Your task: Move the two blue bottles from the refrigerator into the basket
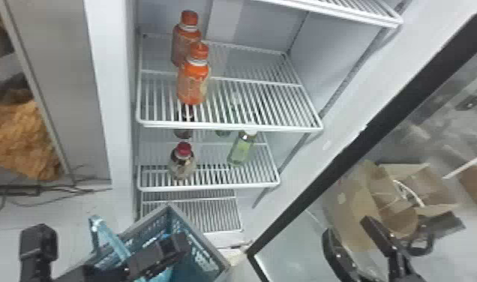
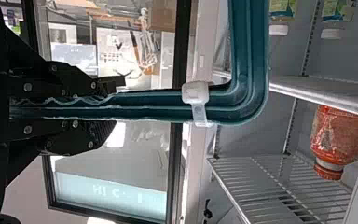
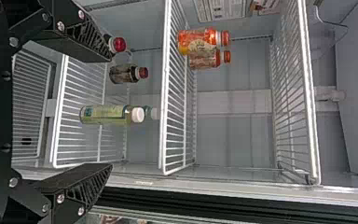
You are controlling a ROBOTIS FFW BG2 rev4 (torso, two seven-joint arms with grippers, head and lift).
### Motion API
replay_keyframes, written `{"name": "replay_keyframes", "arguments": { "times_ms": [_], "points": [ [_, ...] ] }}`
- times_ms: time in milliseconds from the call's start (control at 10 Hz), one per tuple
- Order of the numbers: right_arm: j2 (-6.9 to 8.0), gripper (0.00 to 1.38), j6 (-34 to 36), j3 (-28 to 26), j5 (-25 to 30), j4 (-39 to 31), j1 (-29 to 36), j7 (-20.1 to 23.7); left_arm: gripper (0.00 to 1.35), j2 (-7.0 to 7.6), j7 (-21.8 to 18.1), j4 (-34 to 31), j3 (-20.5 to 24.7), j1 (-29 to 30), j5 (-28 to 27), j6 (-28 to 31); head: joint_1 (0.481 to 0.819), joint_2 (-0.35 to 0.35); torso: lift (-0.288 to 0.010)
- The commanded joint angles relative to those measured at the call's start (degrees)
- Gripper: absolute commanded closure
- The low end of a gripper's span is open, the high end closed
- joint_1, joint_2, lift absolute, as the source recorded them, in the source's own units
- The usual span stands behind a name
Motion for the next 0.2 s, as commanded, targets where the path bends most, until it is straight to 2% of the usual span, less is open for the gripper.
{"name": "replay_keyframes", "arguments": {
  "times_ms": [0,100],
  "points": [
    [0.05,0.27,0.00,0.07,-0.15,0.28,-0.15,0.00,1.20,-0.08,0.00,0.00,0.00,0.08,0.00,0.11,0.695,-0.350,-0.010],
    [0.05,0.27,0.00,0.30,-0.15,0.42,-0.30,0.00,1.20,-0.08,0.00,0.00,0.00,0.08,0.00,-0.03,0.695,-0.350,-0.010]
  ]
}}
